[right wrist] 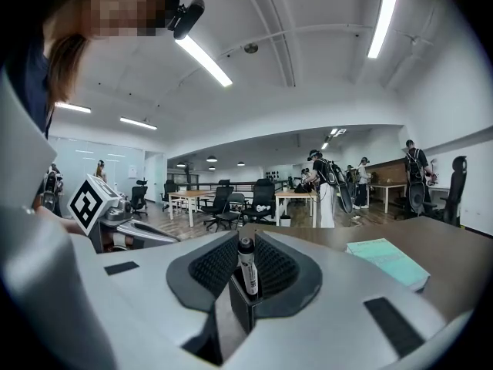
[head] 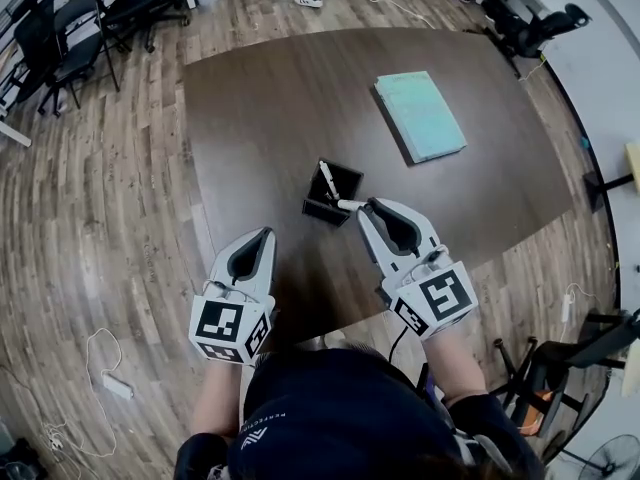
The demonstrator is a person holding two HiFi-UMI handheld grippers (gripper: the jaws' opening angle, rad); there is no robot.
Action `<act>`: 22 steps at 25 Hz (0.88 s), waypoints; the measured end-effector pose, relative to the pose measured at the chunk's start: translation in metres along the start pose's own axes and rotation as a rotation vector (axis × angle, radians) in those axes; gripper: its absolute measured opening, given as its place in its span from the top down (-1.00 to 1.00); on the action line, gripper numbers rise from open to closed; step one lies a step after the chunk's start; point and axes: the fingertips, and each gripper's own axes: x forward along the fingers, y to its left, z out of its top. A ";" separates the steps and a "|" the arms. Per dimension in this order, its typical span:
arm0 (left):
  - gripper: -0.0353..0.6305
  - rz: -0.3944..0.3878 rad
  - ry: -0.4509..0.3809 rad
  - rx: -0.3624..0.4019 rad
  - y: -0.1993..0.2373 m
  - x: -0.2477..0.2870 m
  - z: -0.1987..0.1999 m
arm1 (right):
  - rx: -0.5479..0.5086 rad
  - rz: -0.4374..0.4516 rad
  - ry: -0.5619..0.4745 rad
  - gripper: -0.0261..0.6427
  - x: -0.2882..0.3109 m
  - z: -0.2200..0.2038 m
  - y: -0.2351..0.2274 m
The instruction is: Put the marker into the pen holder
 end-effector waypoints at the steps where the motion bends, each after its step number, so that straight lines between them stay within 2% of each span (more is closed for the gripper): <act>1: 0.88 -0.002 0.004 -0.002 0.001 0.001 -0.001 | 0.005 -0.003 0.006 0.75 0.002 -0.003 -0.001; 22: 0.88 -0.038 0.056 -0.011 0.015 0.020 -0.016 | 0.077 -0.014 0.111 0.73 0.027 -0.050 -0.008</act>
